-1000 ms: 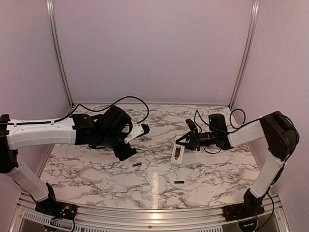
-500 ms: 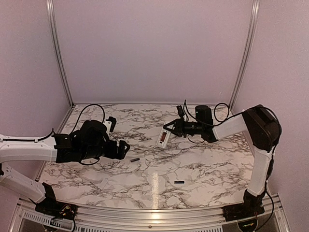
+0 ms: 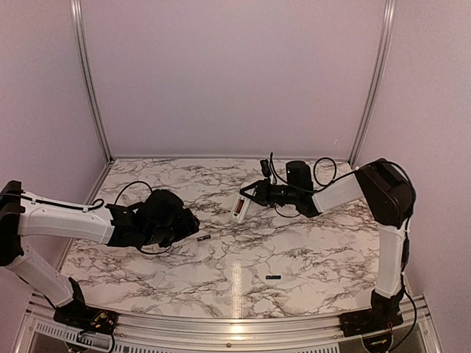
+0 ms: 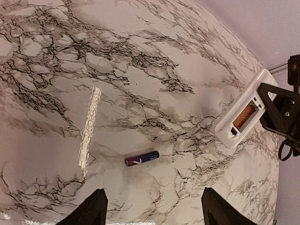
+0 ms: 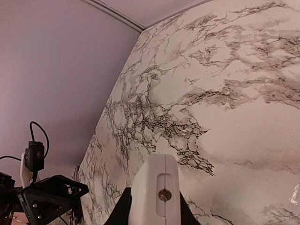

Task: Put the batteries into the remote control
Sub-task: Move the battery to the center of the board, then adjust the battery at the center of the board, then pick up the battery from the center of the board.

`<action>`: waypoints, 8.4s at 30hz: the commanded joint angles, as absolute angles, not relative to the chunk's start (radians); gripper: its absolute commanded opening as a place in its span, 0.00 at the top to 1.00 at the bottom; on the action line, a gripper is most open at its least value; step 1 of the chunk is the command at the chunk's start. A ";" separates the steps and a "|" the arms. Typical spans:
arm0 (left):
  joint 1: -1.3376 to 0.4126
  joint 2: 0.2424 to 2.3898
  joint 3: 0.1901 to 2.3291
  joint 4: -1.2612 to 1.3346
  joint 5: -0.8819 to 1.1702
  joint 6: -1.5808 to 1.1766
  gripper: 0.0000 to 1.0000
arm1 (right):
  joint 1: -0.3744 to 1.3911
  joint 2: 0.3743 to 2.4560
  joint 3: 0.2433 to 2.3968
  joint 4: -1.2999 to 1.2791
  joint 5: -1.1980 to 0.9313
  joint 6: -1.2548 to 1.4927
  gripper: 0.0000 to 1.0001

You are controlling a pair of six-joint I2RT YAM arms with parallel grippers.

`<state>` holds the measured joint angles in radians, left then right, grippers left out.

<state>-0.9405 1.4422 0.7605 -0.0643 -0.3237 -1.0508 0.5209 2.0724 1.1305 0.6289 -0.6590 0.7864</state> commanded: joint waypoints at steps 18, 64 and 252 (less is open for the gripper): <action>-0.959 1.810 1.238 -0.509 -0.471 -1.490 0.46 | 0.404 1.945 1.028 0.605 -0.657 0.717 1.00; -0.807 2.065 1.270 -0.274 -0.003 -0.860 0.49 | 0.371 1.917 0.963 0.628 -0.663 0.743 1.00; -0.953 1.947 1.241 -0.566 -0.245 -0.622 1.00 | 0.560 1.803 0.758 0.664 -0.750 0.832 1.00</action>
<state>-0.9562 2.0033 1.2915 -0.4603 -0.2703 -0.6907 0.5468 1.8305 0.7708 0.6201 -0.7273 0.7868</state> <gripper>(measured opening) 0.079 0.194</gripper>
